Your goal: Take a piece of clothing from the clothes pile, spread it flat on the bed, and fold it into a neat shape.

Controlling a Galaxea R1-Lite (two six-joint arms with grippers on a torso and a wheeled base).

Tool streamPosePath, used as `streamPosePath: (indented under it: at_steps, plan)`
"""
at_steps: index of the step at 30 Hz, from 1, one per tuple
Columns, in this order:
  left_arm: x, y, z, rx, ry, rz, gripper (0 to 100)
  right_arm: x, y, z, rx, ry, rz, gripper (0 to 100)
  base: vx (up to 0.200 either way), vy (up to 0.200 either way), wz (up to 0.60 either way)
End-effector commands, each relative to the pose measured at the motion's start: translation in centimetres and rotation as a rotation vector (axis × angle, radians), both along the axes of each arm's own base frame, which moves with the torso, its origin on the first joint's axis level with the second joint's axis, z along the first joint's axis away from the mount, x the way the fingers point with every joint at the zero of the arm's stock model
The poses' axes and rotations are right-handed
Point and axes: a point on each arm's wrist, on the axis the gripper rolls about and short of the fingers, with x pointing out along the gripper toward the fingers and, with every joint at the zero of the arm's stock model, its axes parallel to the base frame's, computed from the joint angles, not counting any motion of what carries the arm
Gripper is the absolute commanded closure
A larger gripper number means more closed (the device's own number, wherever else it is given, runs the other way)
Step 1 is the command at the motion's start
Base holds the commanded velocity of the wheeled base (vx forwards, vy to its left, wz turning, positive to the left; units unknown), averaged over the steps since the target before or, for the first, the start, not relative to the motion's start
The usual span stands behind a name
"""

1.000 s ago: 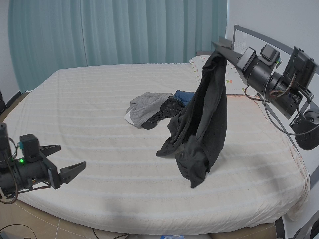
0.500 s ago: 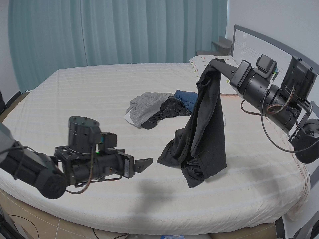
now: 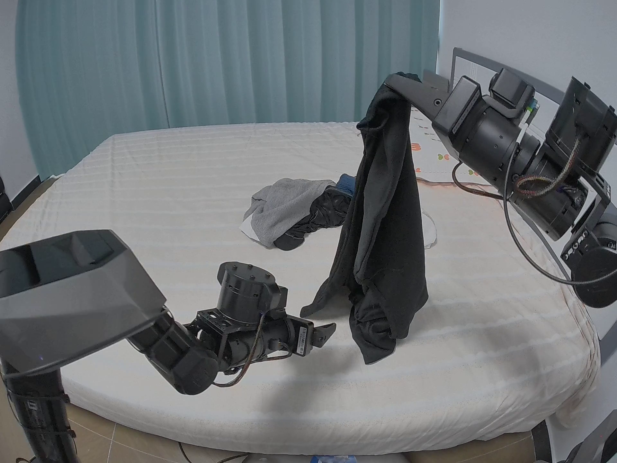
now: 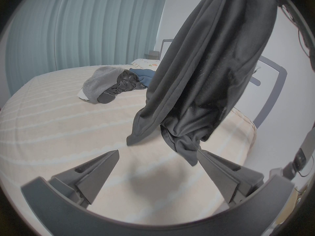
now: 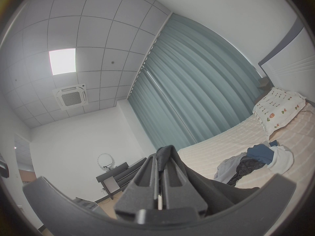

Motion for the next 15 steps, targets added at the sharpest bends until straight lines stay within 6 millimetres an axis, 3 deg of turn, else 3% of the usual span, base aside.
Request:
streamPosePath:
  at_steps: [1,8,15]
  plan:
    - [1.4,-1.1,-3.4,0.033,-0.006,0.052,0,0.0,-0.1,0.2,0.004,-0.005,-0.003,100,0.0,0.0,0.0]
    - [2.7,-1.9,-4.9,-0.001,-0.012,0.074,0,-0.2,-0.2,0.5,0.013,-0.016,-0.003,100,0.0,0.0,0.0]
    - [5.3,-3.4,-6.6,-0.048,-0.03,0.09,0,-0.2,-0.4,0.5,0.016,-0.016,-0.01,100,0.0,0.0,0.0]
